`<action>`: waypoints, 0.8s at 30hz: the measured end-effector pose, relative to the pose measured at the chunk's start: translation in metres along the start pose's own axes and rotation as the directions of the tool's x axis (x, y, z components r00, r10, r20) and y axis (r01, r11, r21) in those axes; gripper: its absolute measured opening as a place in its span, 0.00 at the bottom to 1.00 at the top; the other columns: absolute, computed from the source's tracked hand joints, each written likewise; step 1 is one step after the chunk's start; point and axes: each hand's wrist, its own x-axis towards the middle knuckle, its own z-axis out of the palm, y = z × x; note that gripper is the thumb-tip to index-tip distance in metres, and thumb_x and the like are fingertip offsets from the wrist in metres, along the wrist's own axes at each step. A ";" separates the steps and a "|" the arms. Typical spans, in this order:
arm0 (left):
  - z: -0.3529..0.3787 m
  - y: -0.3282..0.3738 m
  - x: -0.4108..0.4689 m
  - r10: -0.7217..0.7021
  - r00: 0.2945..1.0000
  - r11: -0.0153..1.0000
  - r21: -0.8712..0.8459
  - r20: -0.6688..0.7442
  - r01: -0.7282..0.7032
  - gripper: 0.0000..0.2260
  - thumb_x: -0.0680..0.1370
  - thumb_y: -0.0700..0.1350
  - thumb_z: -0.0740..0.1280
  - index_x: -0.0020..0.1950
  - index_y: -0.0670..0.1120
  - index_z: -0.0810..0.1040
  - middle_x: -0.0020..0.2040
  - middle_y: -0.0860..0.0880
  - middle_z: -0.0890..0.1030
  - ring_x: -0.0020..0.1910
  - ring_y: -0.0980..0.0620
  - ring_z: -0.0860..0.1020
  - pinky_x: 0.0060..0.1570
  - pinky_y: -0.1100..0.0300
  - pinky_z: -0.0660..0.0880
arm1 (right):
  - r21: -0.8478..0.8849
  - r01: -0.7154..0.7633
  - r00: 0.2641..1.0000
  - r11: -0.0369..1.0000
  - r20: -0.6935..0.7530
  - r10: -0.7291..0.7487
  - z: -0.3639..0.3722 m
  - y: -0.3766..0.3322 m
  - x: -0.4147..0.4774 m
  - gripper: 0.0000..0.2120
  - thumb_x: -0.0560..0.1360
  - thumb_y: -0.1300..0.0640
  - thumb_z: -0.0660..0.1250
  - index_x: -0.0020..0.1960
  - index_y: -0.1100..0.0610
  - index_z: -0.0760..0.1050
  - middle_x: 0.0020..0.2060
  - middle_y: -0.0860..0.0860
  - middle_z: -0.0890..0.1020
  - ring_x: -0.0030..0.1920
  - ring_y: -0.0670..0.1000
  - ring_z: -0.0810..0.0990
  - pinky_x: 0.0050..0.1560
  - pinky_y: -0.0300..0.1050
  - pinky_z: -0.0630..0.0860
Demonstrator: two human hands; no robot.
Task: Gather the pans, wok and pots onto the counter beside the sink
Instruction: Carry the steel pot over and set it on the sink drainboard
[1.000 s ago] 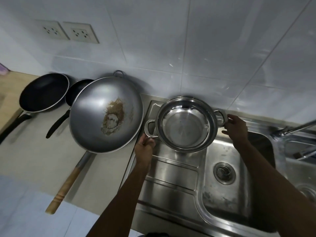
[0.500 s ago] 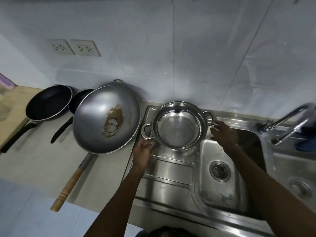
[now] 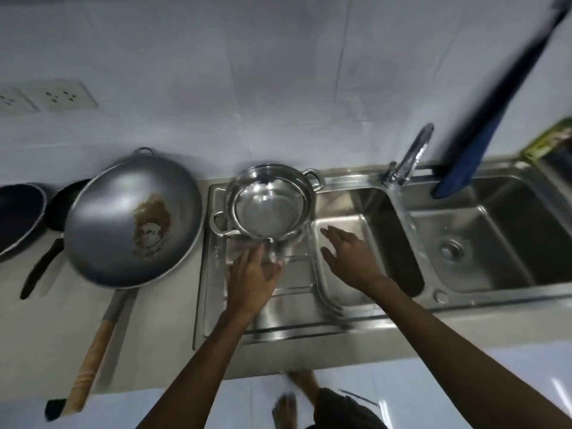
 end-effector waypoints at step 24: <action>0.323 0.530 -0.146 0.817 0.433 0.440 0.072 0.382 -0.895 0.37 0.78 0.70 0.53 0.81 0.50 0.58 0.82 0.46 0.58 0.80 0.44 0.58 0.77 0.42 0.55 | -0.126 -0.719 0.671 0.683 -0.381 0.636 -0.207 0.393 -0.398 0.29 0.82 0.39 0.51 0.78 0.52 0.65 0.76 0.53 0.70 0.77 0.60 0.66 0.74 0.65 0.65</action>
